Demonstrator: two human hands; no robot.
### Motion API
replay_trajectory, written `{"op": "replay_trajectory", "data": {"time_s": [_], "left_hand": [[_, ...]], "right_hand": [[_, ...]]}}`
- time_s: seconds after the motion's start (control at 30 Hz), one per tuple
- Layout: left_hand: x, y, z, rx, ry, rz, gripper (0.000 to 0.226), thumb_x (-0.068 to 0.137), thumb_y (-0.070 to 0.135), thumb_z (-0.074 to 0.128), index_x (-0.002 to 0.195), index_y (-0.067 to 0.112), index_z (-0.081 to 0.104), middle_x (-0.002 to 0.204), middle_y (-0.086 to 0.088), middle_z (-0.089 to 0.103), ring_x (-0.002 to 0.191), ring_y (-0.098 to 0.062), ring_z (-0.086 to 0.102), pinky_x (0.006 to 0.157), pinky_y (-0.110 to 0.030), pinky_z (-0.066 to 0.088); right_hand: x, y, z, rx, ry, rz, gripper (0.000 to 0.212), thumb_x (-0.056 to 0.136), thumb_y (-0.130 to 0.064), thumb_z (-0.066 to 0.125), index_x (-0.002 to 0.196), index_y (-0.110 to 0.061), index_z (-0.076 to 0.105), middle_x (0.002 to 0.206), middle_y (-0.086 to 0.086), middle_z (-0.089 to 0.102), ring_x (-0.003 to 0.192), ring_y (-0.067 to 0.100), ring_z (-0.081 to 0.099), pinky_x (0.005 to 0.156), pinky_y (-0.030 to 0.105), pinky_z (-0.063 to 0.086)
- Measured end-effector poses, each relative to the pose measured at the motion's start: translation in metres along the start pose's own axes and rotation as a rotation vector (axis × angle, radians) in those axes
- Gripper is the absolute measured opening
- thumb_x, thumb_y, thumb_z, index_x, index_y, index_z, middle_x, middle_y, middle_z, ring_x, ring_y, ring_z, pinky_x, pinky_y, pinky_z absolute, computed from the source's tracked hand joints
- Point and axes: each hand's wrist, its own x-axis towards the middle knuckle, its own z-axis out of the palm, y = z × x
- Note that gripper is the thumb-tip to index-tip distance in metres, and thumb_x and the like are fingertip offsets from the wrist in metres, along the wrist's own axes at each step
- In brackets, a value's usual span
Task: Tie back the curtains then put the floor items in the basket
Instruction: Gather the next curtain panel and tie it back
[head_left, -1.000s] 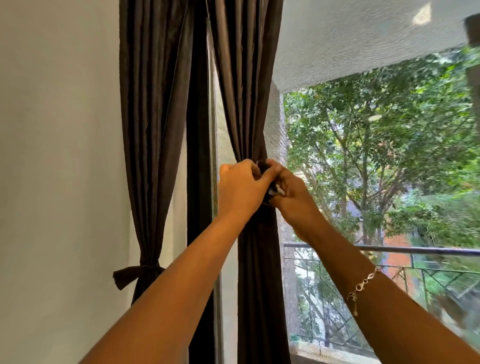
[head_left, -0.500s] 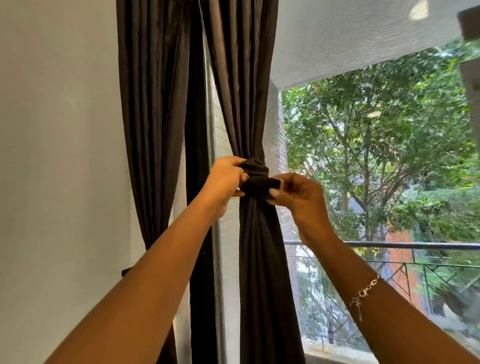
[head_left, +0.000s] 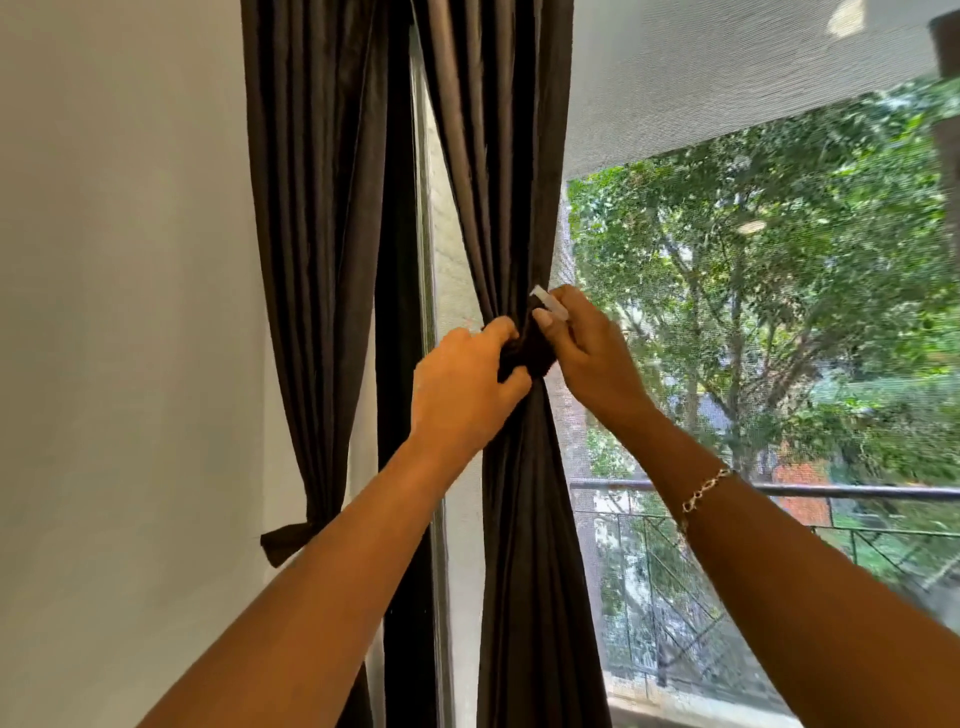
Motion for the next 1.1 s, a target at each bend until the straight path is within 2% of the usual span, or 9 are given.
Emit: {"op": "replay_trajectory", "data": {"time_s": [0.2, 0.3, 0.4, 0.5, 0.6, 0.7, 0.87, 1.03, 1.1], "left_hand": [[-0.012, -0.004, 0.000, 0.283, 0.357, 0.325, 0.030, 0.068, 0.017, 0.076, 0.097, 0.012, 0.070, 0.050, -0.006, 0.054, 0.048, -0.024, 0.053, 0.037, -0.023, 0.035], [-0.009, -0.009, -0.003, 0.372, 0.353, 0.393, 0.017, 0.071, 0.018, 0.074, 0.087, 0.014, 0.072, 0.046, -0.001, 0.056, 0.047, -0.022, 0.054, 0.037, -0.021, 0.030], [-0.007, -0.005, -0.008, 0.244, 0.175, 0.298, 0.018, 0.082, 0.023, 0.064, 0.097, 0.014, 0.069, 0.059, -0.009, 0.064, 0.056, -0.031, 0.060, 0.046, -0.026, 0.030], [0.004, -0.003, -0.016, 0.088, -0.057, 0.086, 0.023, 0.088, 0.032, 0.054, 0.106, 0.023, 0.065, 0.079, -0.001, 0.062, 0.076, -0.024, 0.058, 0.052, -0.027, 0.025], [0.017, -0.002, -0.026, -0.207, -0.378, -0.119, 0.012, 0.088, 0.026, 0.055, 0.087, 0.019, 0.065, 0.060, 0.004, 0.044, 0.058, -0.018, 0.046, 0.048, -0.022, 0.032], [0.023, 0.003, -0.039, -0.507, -0.605, -0.355, 0.021, 0.090, 0.021, 0.051, 0.070, 0.014, 0.053, 0.047, 0.000, 0.034, 0.036, -0.015, 0.035, 0.040, -0.017, 0.038], [0.018, 0.002, -0.049, -0.698, -0.699, -0.440, 0.022, 0.095, 0.028, 0.047, 0.077, 0.016, 0.049, 0.045, 0.004, 0.031, 0.034, -0.010, 0.032, 0.042, -0.019, 0.039], [0.013, -0.005, -0.048, -0.811, -0.711, -0.443, 0.031, 0.096, 0.042, 0.040, 0.084, 0.016, 0.050, 0.044, 0.006, 0.033, 0.038, -0.011, 0.031, 0.042, -0.020, 0.042], [0.013, -0.004, -0.046, -0.847, -0.719, -0.452, 0.030, 0.098, 0.039, 0.035, 0.088, 0.016, 0.052, 0.046, 0.005, 0.032, 0.039, -0.012, 0.031, 0.043, -0.020, 0.042]], "right_hand": [[0.018, 0.001, 0.005, 0.045, -0.085, 0.114, 0.015, 0.089, -0.023, 0.059, 0.084, -0.010, 0.055, 0.059, 0.009, 0.057, 0.051, 0.017, 0.049, 0.054, 0.027, 0.036], [0.025, 0.003, 0.003, 0.030, -0.155, 0.129, 0.012, 0.092, -0.023, 0.055, 0.089, -0.012, 0.050, 0.064, 0.004, 0.056, 0.053, 0.012, 0.050, 0.055, 0.024, 0.036], [0.029, 0.006, 0.000, -0.067, -0.195, 0.080, 0.019, 0.098, -0.020, 0.042, 0.100, -0.004, 0.052, 0.080, 0.009, 0.056, 0.073, 0.019, 0.051, 0.067, 0.029, 0.036], [0.026, 0.007, -0.003, -0.076, -0.239, -0.003, 0.019, 0.099, -0.017, 0.039, 0.102, -0.002, 0.050, 0.077, 0.013, 0.057, 0.072, 0.020, 0.053, 0.066, 0.029, 0.038], [0.022, 0.009, -0.004, -0.069, -0.269, -0.034, 0.014, 0.099, -0.016, 0.038, 0.099, -0.006, 0.047, 0.076, 0.018, 0.057, 0.070, 0.020, 0.052, 0.064, 0.029, 0.037], [0.022, 0.006, -0.002, -0.055, -0.256, -0.042, 0.011, 0.099, -0.015, 0.037, 0.096, -0.008, 0.045, 0.078, 0.010, 0.050, 0.072, 0.017, 0.047, 0.063, 0.027, 0.032], [0.016, -0.002, 0.000, 0.060, -0.320, 0.053, 0.009, 0.099, -0.013, 0.037, 0.095, -0.008, 0.042, 0.079, 0.009, 0.047, 0.072, 0.016, 0.045, 0.067, 0.025, 0.038], [-0.022, -0.008, 0.000, 0.282, 0.066, 0.253, 0.028, 0.096, -0.025, 0.046, 0.074, -0.013, 0.057, 0.072, 0.005, 0.061, 0.059, 0.003, 0.055, 0.058, 0.021, 0.043], [-0.033, -0.017, 0.001, 0.445, 0.005, 0.437, 0.032, 0.089, -0.038, 0.054, 0.066, -0.016, 0.060, 0.065, 0.002, 0.062, 0.051, 0.003, 0.056, 0.047, 0.017, 0.044]]}}
